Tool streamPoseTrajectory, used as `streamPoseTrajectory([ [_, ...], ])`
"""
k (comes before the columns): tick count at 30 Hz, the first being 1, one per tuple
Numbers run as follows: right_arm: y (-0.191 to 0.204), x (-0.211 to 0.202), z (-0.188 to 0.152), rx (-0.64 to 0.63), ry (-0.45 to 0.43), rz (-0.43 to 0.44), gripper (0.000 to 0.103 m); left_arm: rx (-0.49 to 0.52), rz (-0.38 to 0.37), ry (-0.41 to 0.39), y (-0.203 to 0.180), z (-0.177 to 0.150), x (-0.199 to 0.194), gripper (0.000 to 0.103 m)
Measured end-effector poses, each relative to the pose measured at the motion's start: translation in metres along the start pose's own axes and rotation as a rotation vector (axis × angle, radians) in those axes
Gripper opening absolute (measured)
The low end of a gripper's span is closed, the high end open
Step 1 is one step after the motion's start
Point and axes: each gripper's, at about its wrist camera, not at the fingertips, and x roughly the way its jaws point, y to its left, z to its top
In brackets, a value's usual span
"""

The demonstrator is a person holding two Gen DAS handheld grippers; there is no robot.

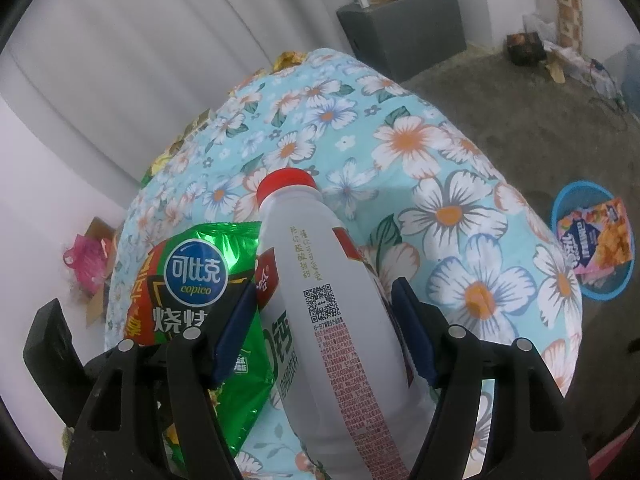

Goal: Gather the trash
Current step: 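Hold the green chip bag and white bottle above the bed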

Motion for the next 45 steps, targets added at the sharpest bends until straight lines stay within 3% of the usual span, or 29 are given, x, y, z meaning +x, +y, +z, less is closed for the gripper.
streamPoseTrajectory([
  [45,-0.0002,0.006,-0.0017,-0.014,0.023,-0.013,0.067,0.0,0.049,-0.001,-0.0078,0.0032,-0.0002,0.027],
])
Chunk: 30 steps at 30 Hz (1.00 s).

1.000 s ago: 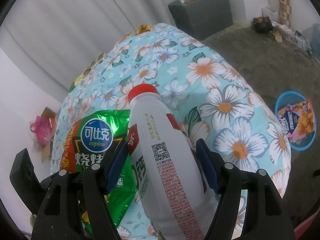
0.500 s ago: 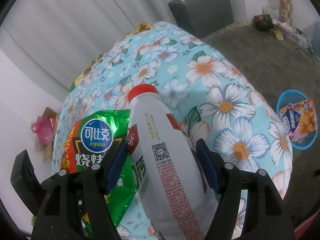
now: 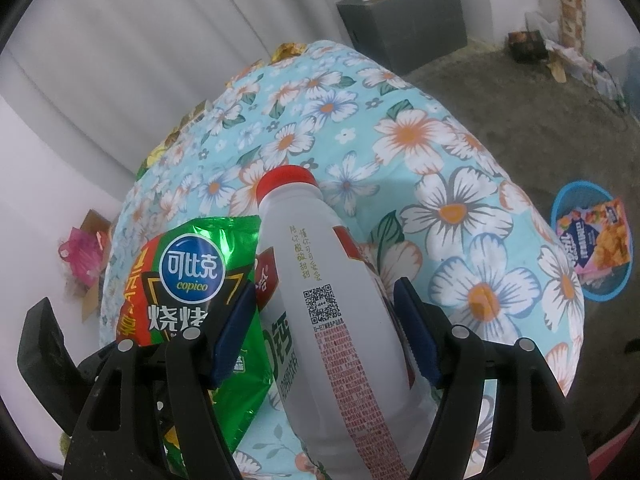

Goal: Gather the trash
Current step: 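Hold the green chip bag and white bottle above the bed, then carry the chip bag and bottle to the wastebasket and release both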

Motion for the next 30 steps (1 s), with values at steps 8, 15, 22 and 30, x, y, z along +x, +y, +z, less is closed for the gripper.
streamPoseTrajectory([
  [8,0.0,-0.002,-0.001,-0.023,-0.001,-0.004,0.067,0.003,0.001,-0.001,0.0,0.0,0.001,0.027],
  [15,0.003,-0.004,-0.002,-0.056,-0.009,-0.015,0.066,0.003,-0.003,-0.003,0.002,0.002,0.0,0.027],
  [22,-0.004,-0.013,-0.004,-0.026,-0.04,0.026,0.065,0.006,-0.02,-0.003,0.007,0.007,-0.001,0.022],
  [30,-0.031,-0.035,-0.002,0.072,-0.091,0.182,0.064,0.032,-0.048,-0.057,0.003,0.031,-0.02,0.005],
])
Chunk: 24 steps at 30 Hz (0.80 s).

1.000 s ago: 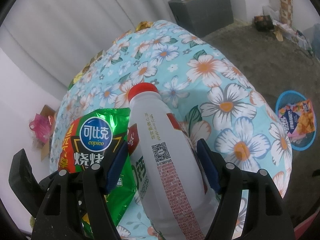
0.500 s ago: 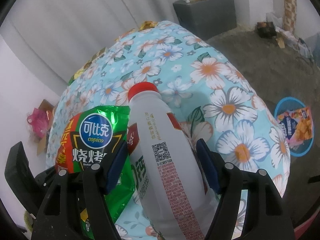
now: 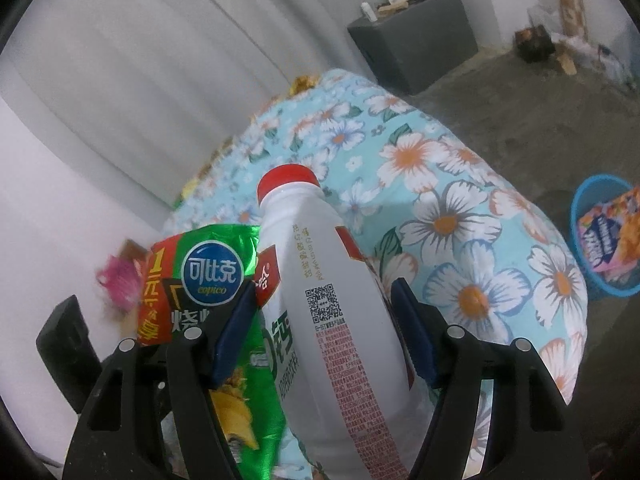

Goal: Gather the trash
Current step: 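Carry the chip bag and bottle to the wastebasket and release both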

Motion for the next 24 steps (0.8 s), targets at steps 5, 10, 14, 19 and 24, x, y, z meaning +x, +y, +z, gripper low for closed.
streamPoseTrajectory([
  [5,-0.019,-0.018,0.003,0.068,-0.042,0.079,0.064,0.046,-0.033,-0.039,-0.016,0.025,-0.008,0.003],
  [10,-0.041,-0.052,0.008,0.114,-0.125,0.097,0.064,0.111,-0.108,-0.072,-0.05,0.06,-0.007,0.002],
  [14,-0.067,-0.094,0.011,0.16,-0.229,0.071,0.064,0.185,-0.198,-0.093,-0.089,0.097,0.0,0.002],
  [19,-0.117,-0.153,0.008,0.252,-0.382,-0.029,0.064,0.281,-0.345,-0.092,-0.146,0.145,0.027,0.002],
  [24,-0.185,-0.187,-0.001,0.407,-0.47,-0.132,0.064,0.36,-0.456,0.002,-0.229,0.179,0.09,0.003],
])
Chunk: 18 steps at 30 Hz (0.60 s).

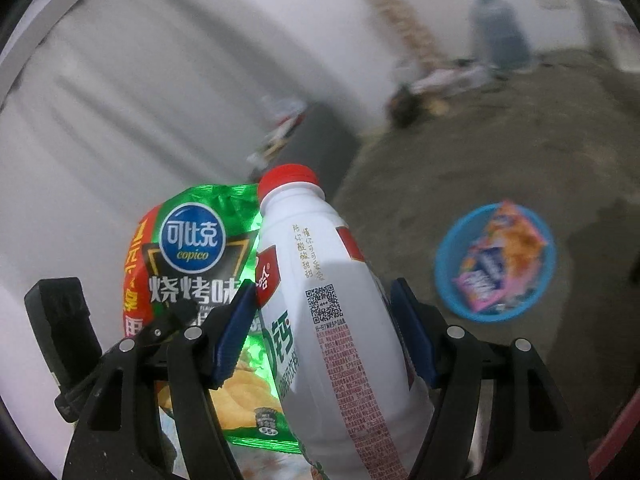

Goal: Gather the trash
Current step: 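Carry the chip bag and bottle to the wastebasket and release both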

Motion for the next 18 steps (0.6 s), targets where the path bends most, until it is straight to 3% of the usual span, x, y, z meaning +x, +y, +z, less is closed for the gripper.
streamPoseTrajectory([
  [6,-0.073,0.019,0.012,0.138,0.014,-0.111,0.064,0.037,-0.088,0.211,-0.022,0.026,0.138,0.003],
  [13,-0.128,0.065,0.031,0.242,0.045,-0.19,0.065,-0.024,-0.153,0.33,-0.022,0.04,0.253,0.006],
  [14,-0.138,0.075,0.036,0.258,0.048,-0.201,0.065,-0.04,-0.155,0.346,-0.019,0.041,0.266,0.016],
  [15,-0.144,0.083,0.04,0.271,0.053,-0.207,0.065,-0.053,-0.144,0.365,-0.017,0.043,0.282,0.036],
  [17,-0.158,0.098,0.046,0.293,0.054,-0.207,0.066,-0.081,-0.117,0.379,-0.016,0.044,0.303,0.066],
  [18,-0.169,0.115,0.049,0.301,0.053,-0.208,0.067,-0.11,-0.078,0.381,-0.007,0.042,0.317,0.073],
])
